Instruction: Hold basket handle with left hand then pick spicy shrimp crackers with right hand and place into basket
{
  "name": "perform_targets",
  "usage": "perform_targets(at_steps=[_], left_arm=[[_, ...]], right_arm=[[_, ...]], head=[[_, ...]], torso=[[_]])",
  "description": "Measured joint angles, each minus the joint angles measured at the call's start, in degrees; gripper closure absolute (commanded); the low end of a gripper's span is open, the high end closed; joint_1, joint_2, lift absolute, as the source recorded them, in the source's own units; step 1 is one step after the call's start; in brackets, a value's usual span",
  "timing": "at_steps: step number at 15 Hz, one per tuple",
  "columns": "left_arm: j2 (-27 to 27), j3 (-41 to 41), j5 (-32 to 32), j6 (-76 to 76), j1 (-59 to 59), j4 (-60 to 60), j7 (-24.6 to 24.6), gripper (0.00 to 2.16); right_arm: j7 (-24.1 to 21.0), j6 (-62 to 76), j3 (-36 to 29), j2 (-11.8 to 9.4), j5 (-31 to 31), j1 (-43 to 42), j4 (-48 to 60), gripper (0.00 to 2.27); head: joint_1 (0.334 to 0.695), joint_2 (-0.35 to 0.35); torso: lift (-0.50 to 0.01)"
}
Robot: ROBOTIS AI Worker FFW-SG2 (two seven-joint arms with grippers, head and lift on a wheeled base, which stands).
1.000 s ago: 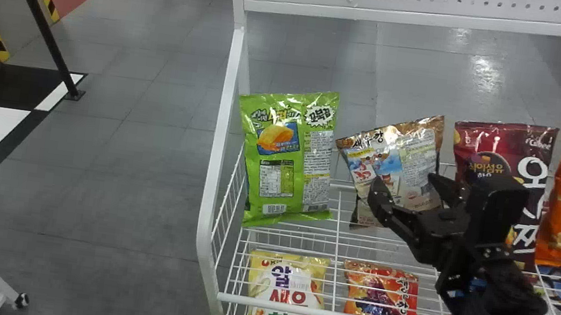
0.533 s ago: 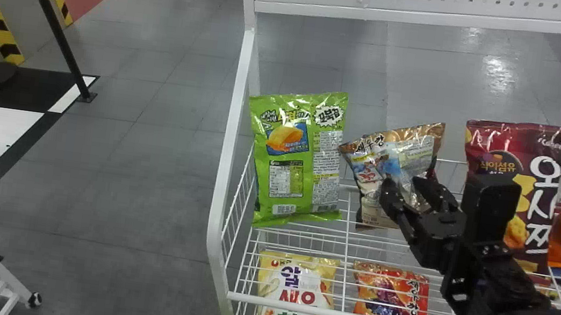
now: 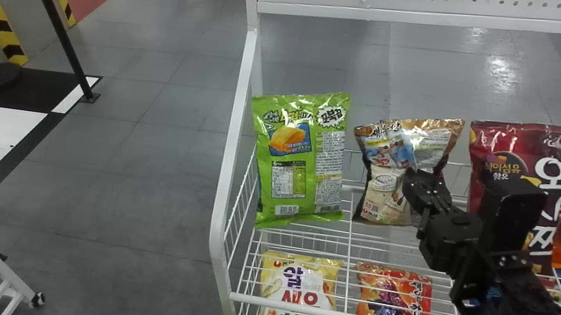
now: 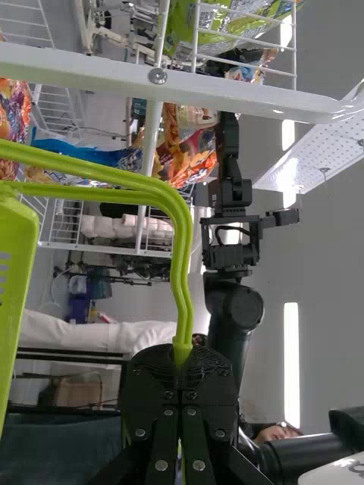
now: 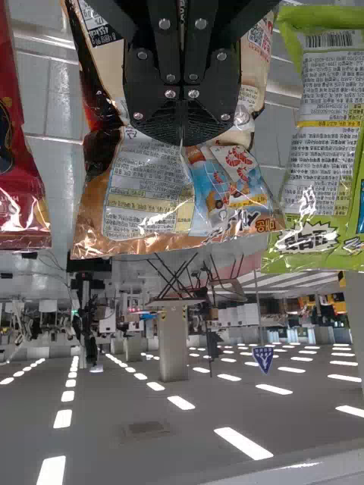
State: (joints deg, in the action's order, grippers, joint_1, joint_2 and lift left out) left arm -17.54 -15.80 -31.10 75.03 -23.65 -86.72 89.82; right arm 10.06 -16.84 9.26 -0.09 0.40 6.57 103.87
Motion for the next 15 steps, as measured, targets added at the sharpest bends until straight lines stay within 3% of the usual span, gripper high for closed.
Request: perform_targets(at_steps=[8, 15], left_arm=[[-0.04, 0.13, -0.11, -0.01, 0.25, 0.34, 0.0, 2.15], [-0.09, 0.27, -0.13, -0.29, 0.39, 0.68, 0.0, 2.15]], right_arm=[[-0.57, -2.25, -0.45, 0.0, -0.41, 12.52, 17.37, 2.24], [-0.75, -24.34, -3.5, 0.0, 2.4, 22.26, 34.27, 2.24]], head=[[0.695, 0.155], [0.695, 0.137]], torso=[[-0.01], [-0.01]])
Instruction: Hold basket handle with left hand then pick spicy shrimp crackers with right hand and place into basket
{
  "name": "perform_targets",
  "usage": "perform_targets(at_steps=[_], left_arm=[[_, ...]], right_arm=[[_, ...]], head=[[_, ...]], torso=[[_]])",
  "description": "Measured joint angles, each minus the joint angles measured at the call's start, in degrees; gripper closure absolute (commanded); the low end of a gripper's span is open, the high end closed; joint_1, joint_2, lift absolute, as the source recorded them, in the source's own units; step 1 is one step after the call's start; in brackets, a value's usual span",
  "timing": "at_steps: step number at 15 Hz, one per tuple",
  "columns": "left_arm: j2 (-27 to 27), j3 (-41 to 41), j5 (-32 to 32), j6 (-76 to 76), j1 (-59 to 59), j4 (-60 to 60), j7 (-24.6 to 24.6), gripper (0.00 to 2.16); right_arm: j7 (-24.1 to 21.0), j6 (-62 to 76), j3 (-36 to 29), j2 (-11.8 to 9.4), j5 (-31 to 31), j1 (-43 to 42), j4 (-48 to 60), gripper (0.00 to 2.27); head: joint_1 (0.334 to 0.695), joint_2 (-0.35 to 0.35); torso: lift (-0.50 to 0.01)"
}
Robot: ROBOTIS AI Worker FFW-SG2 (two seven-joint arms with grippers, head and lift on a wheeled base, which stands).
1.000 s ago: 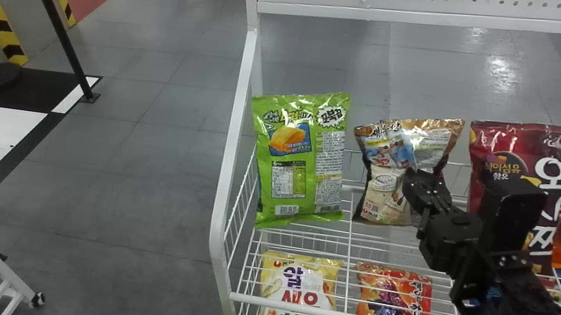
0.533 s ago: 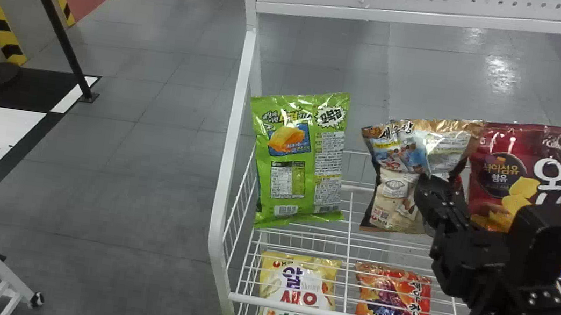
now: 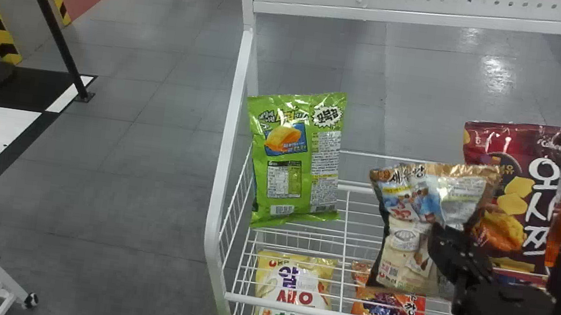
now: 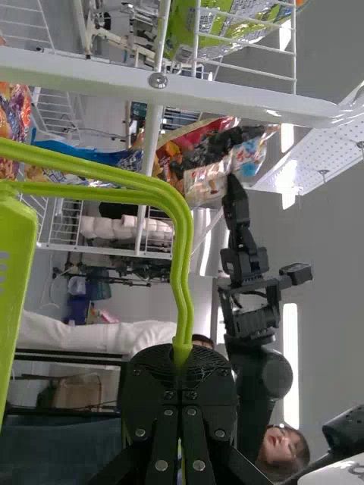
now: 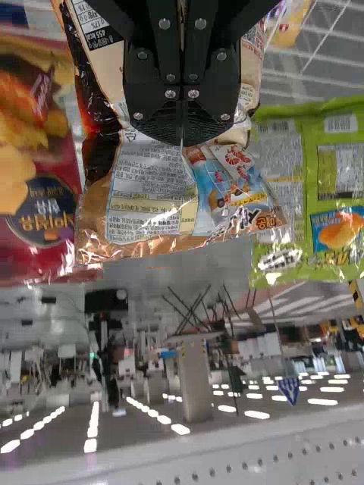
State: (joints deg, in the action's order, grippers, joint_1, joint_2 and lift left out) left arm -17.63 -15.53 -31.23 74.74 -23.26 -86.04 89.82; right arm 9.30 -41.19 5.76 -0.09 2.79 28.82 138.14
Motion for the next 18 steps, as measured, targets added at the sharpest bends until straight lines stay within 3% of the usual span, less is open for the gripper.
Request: perform_targets(at_steps=[5, 10, 18], left_arm=[[-0.13, 0.35, -0.06, -0.34, 0.48, 0.78, 0.0, 2.15], [-0.13, 0.4, -0.29, -0.41, 0.53, 1.36, 0.0, 2.15], [-0.12, 0.32, -0.34, -0.61, 0.32, 1.58, 0.0, 2.15]], right_arm=[[0.42, -12.18, -4.01, 0.03, 4.61, 6.57, 9.98, 2.24], [0.46, -32.1, -4.12, -0.13, 6.37, 8.23, 17.97, 2.25], [1.86, -38.99, 1.37, -0.18, 11.53, 8.95, 13.3, 2.25]], head=[[0.695, 0.108], [0.695, 0.143], [0.695, 0.35]], torso=[[-0.01], [-0.01], [-0.01]])
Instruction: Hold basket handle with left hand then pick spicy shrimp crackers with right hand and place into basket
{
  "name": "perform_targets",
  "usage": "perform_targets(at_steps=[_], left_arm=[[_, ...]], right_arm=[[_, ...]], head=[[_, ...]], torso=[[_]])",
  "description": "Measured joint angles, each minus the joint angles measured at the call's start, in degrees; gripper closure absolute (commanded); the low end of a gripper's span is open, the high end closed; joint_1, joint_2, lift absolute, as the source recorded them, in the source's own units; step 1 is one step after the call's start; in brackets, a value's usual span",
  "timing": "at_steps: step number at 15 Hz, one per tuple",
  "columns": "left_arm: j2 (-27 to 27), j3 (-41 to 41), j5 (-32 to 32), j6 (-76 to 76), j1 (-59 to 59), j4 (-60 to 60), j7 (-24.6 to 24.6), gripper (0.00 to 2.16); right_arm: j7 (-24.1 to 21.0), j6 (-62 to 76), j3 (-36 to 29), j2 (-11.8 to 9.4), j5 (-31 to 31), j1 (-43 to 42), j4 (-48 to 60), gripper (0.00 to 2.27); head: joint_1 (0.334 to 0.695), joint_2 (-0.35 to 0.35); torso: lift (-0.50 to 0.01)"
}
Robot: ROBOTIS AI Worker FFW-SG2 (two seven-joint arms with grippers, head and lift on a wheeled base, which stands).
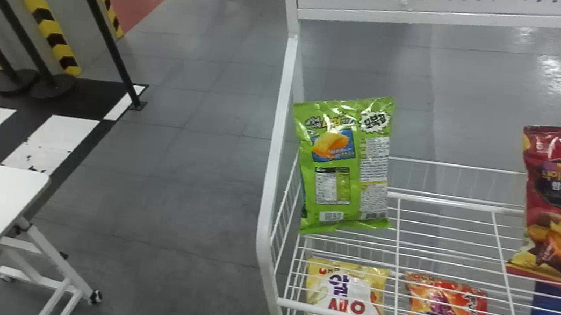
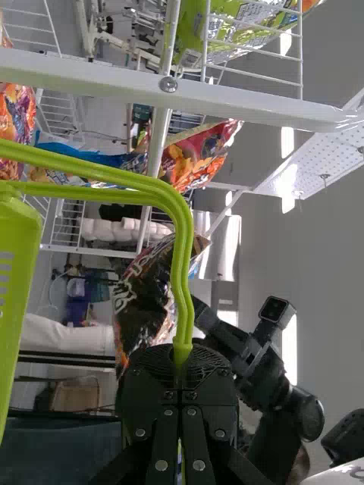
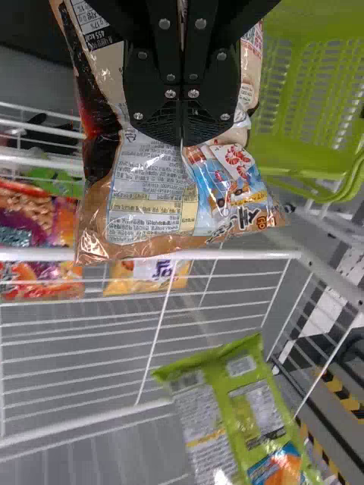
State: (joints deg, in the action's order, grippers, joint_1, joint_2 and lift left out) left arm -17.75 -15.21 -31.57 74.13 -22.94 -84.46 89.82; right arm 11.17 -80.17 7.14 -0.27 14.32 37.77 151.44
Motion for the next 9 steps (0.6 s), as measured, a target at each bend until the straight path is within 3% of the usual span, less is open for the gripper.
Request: perform_targets(at_steps=[5, 6, 7, 8, 9], left_arm=[[0.01, -0.16, -0.08, 0.01, 0.0, 0.0, 0.0, 2.15], [0.02, -0.16, -0.08, 0.01, 0.0, 0.0, 0.0, 2.15], [0.04, -0.17, -0.08, 0.01, 0.0, 0.0, 0.0, 2.15], [0.06, -0.22, -0.08, 0.01, 0.0, 0.0, 0.0, 2.15], [0.06, -0.27, -0.08, 0.01, 0.0, 0.0, 0.0, 2.15]], right_arm=[[0.17, 1.8, 6.69, -0.26, 0.01, -2.77, -8.73, 2.22], [0.48, 3.3, 7.93, -0.47, 0.02, -3.57, -10.92, 2.0], [1.18, 4.34, 8.78, -0.57, 0.1, -4.23, -12.6, 1.46], [2.51, 4.85, 9.41, -0.65, 0.18, -4.98, -14.19, 0.59], [3.83, 4.33, 9.75, -0.67, 0.28, -5.73, -15.35, 0.04]], head=[[0.695, 0.35], [0.695, 0.35], [0.695, 0.35], [0.695, 0.35], [0.695, 0.35]], torso=[[-0.01], [-0.01], [-0.01], [-0.01], [-0.01]])
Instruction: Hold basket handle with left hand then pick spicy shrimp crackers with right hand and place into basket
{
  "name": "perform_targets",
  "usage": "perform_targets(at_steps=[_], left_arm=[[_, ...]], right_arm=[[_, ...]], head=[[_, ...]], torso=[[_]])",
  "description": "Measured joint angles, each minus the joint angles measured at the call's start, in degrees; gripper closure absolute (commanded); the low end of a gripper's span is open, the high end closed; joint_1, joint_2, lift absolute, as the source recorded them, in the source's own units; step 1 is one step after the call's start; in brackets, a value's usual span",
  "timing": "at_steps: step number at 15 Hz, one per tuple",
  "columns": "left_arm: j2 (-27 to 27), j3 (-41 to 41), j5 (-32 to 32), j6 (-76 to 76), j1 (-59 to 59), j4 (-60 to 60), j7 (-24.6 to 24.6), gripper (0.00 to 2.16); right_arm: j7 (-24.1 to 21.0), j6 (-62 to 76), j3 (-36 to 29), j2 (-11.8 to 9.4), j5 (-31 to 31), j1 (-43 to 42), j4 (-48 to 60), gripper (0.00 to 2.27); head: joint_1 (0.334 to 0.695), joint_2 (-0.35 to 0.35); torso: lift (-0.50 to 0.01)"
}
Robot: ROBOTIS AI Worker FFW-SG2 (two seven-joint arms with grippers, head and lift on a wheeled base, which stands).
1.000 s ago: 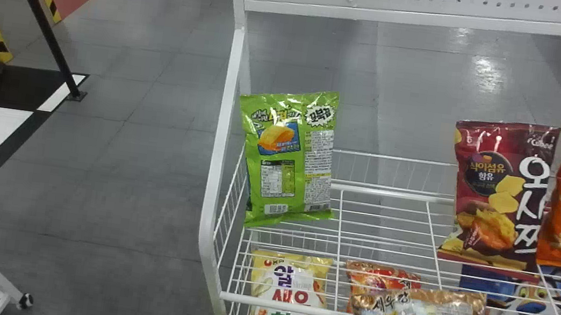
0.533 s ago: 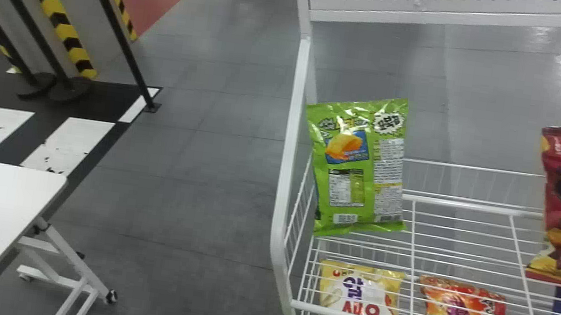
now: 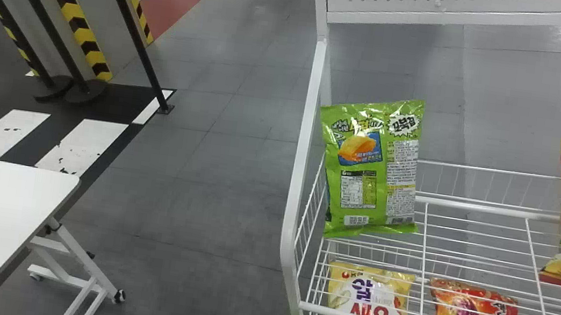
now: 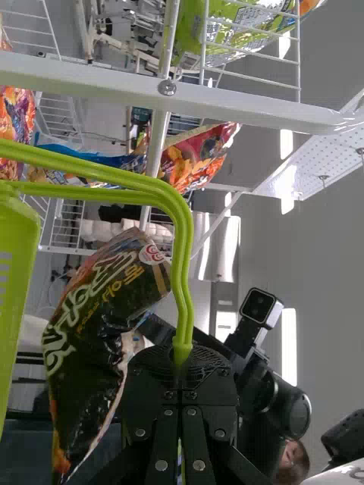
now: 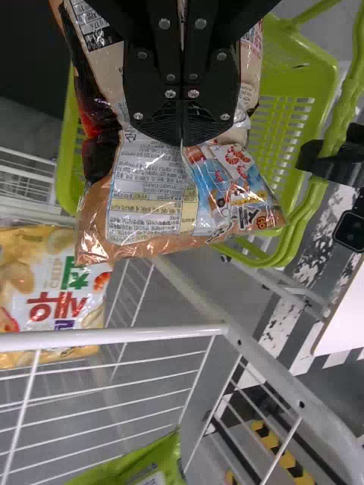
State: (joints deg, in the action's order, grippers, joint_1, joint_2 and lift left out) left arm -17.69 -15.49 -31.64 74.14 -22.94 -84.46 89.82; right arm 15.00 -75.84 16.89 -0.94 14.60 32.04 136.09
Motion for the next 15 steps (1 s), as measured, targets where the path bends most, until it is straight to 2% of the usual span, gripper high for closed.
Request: perform_targets(at_steps=[2, 5, 8, 11, 14, 15], left_arm=[[0.02, -0.05, 0.0, 0.0, -0.01, -0.01, 0.0, 2.15], [0.03, -0.07, 0.0, 0.01, -0.03, -0.07, 0.0, 2.15], [0.03, -0.07, 0.0, 0.01, -0.07, -0.09, 0.0, 2.15], [0.04, -0.07, 0.02, 0.01, -0.14, -0.09, 0.0, 2.15], [0.06, 0.17, 0.08, 0.58, -0.18, -0.18, 0.0, 2.15], [0.04, 0.24, 0.09, 0.78, -0.18, -0.23, 0.0, 2.15]], right_arm=[[1.01, -2.05, 0.24, -0.02, 0.24, -0.96, -1.2, 0.0], [1.0, -3.1, -0.68, -0.17, 0.56, -1.0, -1.29, 0.06], [2.97, 1.35, -3.61, -0.27, -0.06, -0.08, -0.73, 0.08], [3.82, 14.89, -5.87, -0.39, -3.37, 2.58, -0.78, 0.11], [4.14, 35.96, -7.34, -0.61, -7.44, 6.56, -2.52, 0.11], [4.15, 42.44, -7.97, -0.62, -8.49, 7.71, -3.59, 0.11]], head=[[0.695, 0.35], [0.695, 0.35], [0.695, 0.35], [0.695, 0.35], [0.695, 0.35], [0.695, 0.329]], torso=[[-0.01], [-0.01], [-0.01], [-0.01], [-0.01], [-0.01]])
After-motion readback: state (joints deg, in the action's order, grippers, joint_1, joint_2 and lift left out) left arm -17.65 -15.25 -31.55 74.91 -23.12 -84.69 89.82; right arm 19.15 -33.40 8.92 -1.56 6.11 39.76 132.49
